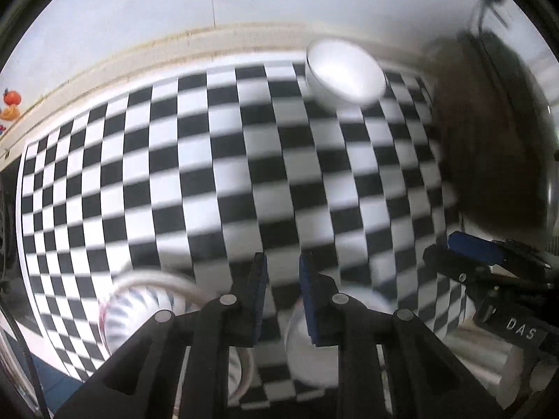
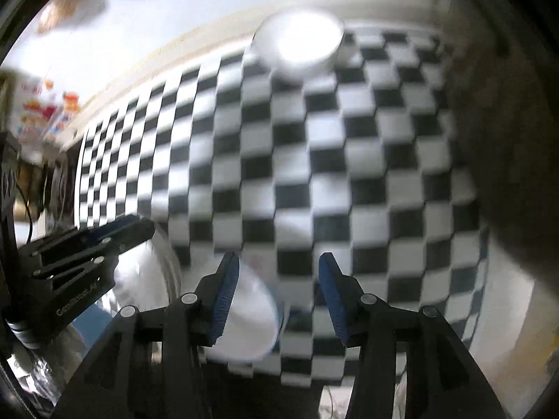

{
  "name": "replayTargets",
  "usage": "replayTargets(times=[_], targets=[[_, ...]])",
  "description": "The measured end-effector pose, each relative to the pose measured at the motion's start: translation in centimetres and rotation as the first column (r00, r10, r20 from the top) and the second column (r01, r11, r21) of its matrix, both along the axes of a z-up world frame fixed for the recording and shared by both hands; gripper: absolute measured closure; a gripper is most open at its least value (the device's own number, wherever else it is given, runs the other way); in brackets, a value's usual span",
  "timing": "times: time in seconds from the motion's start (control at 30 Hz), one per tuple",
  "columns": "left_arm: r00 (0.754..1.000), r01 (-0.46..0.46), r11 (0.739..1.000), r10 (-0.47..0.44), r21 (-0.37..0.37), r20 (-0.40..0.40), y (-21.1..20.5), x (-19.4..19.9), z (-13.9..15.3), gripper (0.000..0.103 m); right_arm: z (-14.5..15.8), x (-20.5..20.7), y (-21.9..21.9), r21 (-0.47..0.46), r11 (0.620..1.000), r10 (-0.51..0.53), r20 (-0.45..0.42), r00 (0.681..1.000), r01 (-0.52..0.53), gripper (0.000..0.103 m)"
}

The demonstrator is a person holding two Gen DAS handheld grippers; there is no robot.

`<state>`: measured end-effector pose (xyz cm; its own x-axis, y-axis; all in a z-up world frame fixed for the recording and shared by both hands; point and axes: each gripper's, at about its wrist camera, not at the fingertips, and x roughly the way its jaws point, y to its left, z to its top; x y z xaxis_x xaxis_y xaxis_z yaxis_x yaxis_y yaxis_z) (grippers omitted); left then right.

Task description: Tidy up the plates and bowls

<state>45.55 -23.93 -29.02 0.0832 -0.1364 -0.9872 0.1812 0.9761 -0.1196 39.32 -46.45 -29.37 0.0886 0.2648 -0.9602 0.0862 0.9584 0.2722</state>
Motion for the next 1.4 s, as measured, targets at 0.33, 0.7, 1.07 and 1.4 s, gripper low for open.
replayTargets(times=[0.33, 0.7, 1.07, 1.4], targets=[[0.999, -0.047, 0.998, 0.047, -0.034, -0.021, -3.6, 12.8, -2.6, 0.086, -1.9, 15.0, -2.7, -0.105, 0.991, -0.079, 0.048, 0.996, 0.084, 0.053], [0.992, -0.038, 0.999, 0.036, -0.019, -0.124, -6.6, 20.3, -8.4, 0.084, -7.9, 23.4, -3.6, -0.201, 0.979, -0.028, -0.054, 0.998, 0.017, 0.053], [0.983, -0.017, 0.998, 0.007, -0.056, -0.186, -7.7, 21.6, -11.2, 0.089, -11.8, 25.2, -4.7, -0.137, 0.990, -0.046, -0.167, 0.985, 0.023, 0.095], [0.983, 0.004, 0.999, -0.011, -0.038, -0.185, -8.7, 20.7, -11.0, 0.090, -11.8, 25.1, -6.1, -0.110, 0.993, -0.052, -0.177, 0.983, 0.033, 0.096]])
